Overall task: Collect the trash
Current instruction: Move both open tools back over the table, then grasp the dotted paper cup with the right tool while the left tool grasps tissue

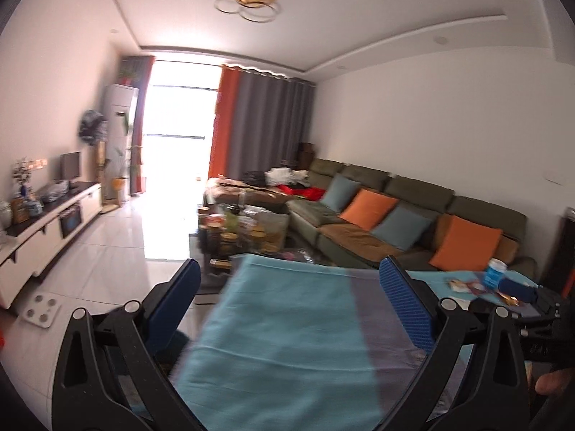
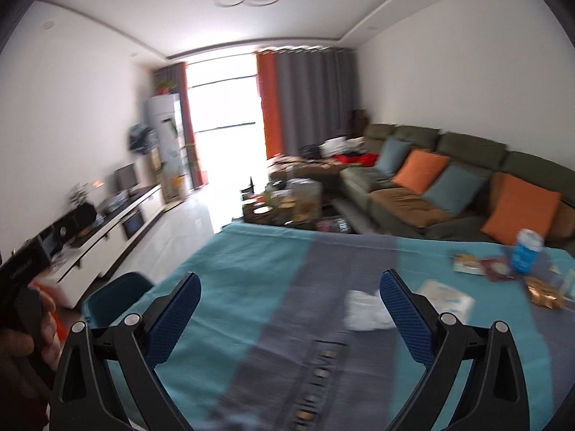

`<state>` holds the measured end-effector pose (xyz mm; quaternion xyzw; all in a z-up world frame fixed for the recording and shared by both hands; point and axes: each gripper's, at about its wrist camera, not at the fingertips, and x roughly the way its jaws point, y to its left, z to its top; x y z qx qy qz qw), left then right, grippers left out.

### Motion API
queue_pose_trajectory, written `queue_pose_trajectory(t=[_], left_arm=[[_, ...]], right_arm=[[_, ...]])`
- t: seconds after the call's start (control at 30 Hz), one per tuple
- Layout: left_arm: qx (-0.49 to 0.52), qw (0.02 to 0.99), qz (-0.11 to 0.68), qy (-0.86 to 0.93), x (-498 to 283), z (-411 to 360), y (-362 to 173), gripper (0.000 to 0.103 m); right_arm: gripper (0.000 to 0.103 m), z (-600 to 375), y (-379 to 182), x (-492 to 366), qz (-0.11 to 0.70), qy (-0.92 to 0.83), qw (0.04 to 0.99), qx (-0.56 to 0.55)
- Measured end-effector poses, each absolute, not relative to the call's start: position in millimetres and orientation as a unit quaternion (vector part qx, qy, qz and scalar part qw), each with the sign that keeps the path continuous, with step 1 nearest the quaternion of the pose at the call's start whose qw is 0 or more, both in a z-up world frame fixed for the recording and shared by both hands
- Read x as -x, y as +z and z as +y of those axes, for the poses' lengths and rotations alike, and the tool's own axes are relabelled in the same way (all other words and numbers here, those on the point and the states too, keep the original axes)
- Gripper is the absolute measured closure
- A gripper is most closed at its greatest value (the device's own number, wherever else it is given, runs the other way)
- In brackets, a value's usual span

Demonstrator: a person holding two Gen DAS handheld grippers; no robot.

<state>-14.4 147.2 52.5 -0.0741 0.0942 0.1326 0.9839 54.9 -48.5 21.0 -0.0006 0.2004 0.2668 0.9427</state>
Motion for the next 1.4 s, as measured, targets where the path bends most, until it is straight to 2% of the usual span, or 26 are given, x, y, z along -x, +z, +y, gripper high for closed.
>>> queue_pose_trajectory(t=[0.33,0.8,1.4], left_arm=[[0.054,0.991,0.104,0.059,6,80,40,0.006],[0.024,0.991,0.131,0.014,-24,60,19,0.006],[0.036,0.983,0.183,0.003,-80,67,-9,0.006]], right_arm=[[0.007,-116,11,-39,0.184,0.169,0.968,-0.039],[0.007,-137,0,-38,0.189,0.110,0.975,-0.041],[0.007,-119,-69,-184,0.355,0.039,0.934,-0.027]])
